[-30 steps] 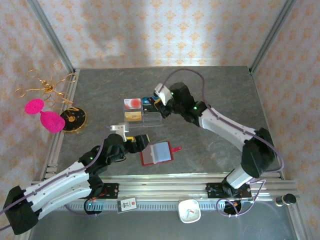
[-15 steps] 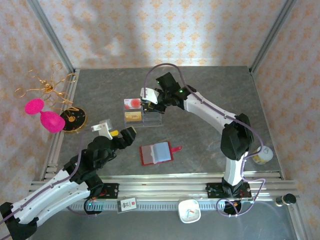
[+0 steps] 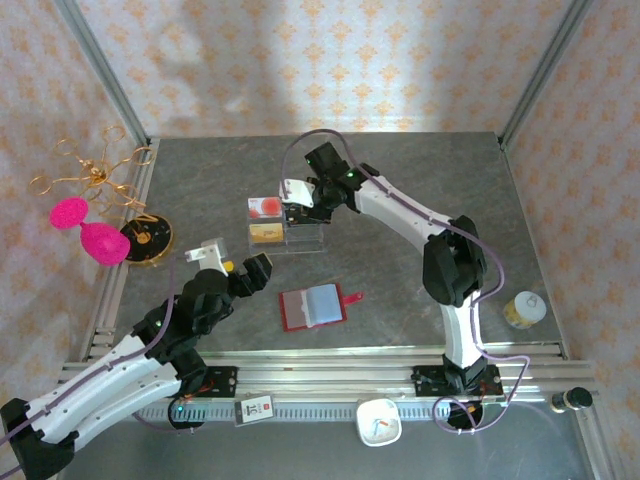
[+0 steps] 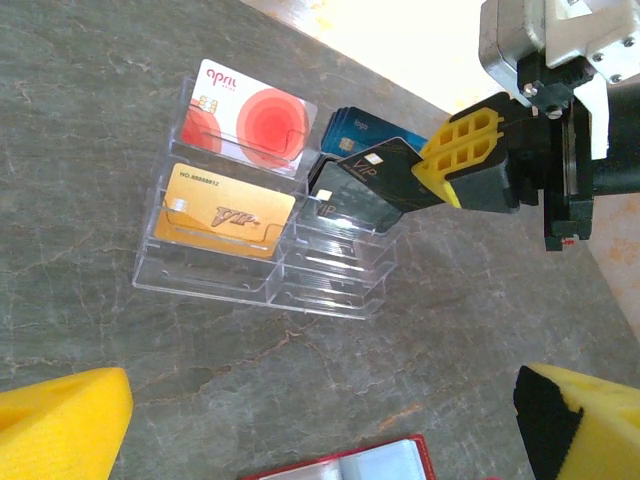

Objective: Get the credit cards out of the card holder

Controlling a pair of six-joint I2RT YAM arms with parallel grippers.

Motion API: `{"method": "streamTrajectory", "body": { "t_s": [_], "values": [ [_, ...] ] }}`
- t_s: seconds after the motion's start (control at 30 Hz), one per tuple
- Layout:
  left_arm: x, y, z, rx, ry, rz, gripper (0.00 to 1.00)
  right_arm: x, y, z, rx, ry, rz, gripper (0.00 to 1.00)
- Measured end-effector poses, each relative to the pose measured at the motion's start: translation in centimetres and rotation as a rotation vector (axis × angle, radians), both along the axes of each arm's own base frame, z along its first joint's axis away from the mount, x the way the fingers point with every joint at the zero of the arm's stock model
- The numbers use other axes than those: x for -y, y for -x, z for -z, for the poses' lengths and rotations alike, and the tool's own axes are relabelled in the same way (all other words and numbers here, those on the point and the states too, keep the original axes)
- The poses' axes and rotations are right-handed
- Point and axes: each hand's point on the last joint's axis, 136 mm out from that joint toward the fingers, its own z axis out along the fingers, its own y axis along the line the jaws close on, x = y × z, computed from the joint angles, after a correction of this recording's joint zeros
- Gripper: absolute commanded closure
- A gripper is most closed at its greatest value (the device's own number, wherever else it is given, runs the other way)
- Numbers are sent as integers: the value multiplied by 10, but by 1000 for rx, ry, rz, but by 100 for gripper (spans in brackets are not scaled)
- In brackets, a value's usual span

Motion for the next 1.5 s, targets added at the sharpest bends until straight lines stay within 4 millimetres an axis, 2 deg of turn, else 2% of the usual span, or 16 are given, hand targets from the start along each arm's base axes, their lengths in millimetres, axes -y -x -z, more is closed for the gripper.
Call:
{"method": "streamTrajectory", "body": {
  "t_s": [0.4, 0.77, 0.83, 0.9, 0.97, 1.2, 1.27, 1.37, 1.47, 1.5],
  "values": [
    [-7, -5, 2, -10, -2, -18, 1, 3, -2, 14, -13, 51, -14, 100],
    [-2, -4, 7, -34, 6, 13, 1, -1, 0, 29, -26, 83, -19, 100],
    [-2, -4, 6, -34, 7, 13, 1, -2, 1, 33, -30, 90, -20, 93],
    [-1, -4, 6, -35, 9, 15, 1, -3, 1, 37, -30, 97, -11, 77],
    [-1, -4, 7, -36, 10, 17, 1, -4, 0, 38, -28, 98, -4, 67],
    [1, -2, 5, -30, 26, 33, 1, -7, -1, 33, -43, 68, 33, 54],
    [1, -2, 5, -24, 33, 35, 1, -8, 0, 30, -50, 53, 48, 36],
    [1, -1, 5, -10, 46, 35, 1, -9, 3, 15, -50, 2, 77, 31],
    [0, -3, 3, 11, 56, 29, 1, -1, 16, -13, -27, -97, 135, 17],
    [0, -5, 4, 17, 54, 22, 1, 5, 22, -25, -17, -142, 164, 15]
  ]
}}
